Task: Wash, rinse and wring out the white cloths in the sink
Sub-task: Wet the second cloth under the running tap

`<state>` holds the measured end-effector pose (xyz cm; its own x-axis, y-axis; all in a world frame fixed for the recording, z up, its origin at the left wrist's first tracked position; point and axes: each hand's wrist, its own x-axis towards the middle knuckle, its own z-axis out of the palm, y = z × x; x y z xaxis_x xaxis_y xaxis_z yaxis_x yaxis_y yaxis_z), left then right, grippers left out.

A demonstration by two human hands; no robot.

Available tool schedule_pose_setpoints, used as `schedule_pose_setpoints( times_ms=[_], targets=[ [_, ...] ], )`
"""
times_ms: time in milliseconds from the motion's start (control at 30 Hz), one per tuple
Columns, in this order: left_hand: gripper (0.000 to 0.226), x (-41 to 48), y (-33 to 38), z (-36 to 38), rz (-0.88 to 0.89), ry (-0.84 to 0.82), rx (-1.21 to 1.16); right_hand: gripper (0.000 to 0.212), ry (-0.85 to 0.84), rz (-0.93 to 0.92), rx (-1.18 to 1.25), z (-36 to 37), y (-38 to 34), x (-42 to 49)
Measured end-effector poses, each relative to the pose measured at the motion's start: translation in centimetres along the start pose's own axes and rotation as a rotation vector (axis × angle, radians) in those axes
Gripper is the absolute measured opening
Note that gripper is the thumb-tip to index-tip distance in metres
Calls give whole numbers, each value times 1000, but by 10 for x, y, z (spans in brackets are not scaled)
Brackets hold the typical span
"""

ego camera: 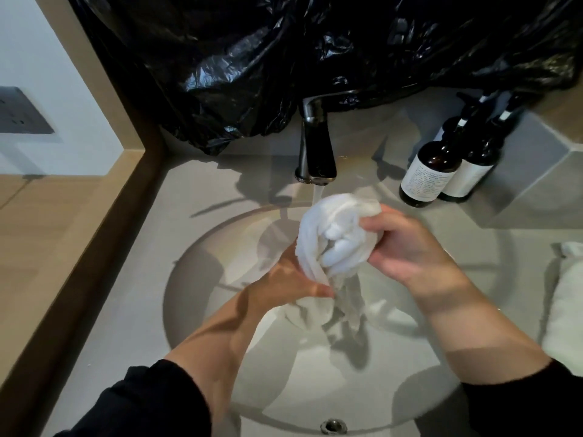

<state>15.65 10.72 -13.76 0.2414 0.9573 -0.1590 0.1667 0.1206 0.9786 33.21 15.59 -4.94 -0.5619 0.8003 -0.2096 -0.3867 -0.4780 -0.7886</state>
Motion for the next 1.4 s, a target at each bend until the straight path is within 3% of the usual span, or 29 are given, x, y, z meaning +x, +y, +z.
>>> schedule_pose_setpoints(
  times_ms=[100, 267, 367, 433, 467, 567, 667, 767, 833, 933, 1133, 1233, 1300, 1367, 1400],
  targets=[
    [55, -3, -4, 13, -70, 32, 72, 57, 25, -22, 226, 14, -1, -12],
    [31, -3, -3, 0, -52, 163, 127, 56, 152, -57, 347, 12, -7, -24],
    [34, -1, 2, -21, -55, 224, 233, 55, 468, -95, -112, -10, -21, -25],
    [52, -4, 1, -25, -94, 125, 143, 24, 722, -129, -467, -29, -18, -20],
    [65, -5, -6, -24, -98, 73, 224, 16, 759, -97, -639, -33, -12, -18],
    [101, -7, -24, -24, -212, 135, 1039, 20, 503, 92, -1133, -44, 24, -10],
    [117, -7, -43, -18, -333, -51, 1166, 56, 187, 457, -1600, -45, 69, 4],
    [124, -6, -60, -9, -369, -161, 1266, 77, 100, 620, -1902, -50, 107, 23],
    [127, -5, -68, -6, -366, -183, 1349, 79, 48, 589, -2127, -52, 126, 31],
    [117, -3, -76, -6, -308, -147, 1433, 75, 28, 376, -2383, -56, 145, 44],
    [83, 3, -78, -6, -223, -29, 1396, 60, 9, -11, -2252, -76, 143, 55],
    [63, 16, -76, -16, -280, 38, 1137, 63, 22, 132, -1929, -83, 126, 68],
    [64, 21, -72, -25, -269, 4, 992, 71, -3, 313, -1814, -91, 111, 75],
    [73, 21, -65, -32, -137, -84, 1086, 59, 42, 421, -1704, -95, 94, 71],
    [79, 19, -61, -36, -103, -108, 1177, 54, 143, 408, -1595, -93, 84, 65]
  ],
)
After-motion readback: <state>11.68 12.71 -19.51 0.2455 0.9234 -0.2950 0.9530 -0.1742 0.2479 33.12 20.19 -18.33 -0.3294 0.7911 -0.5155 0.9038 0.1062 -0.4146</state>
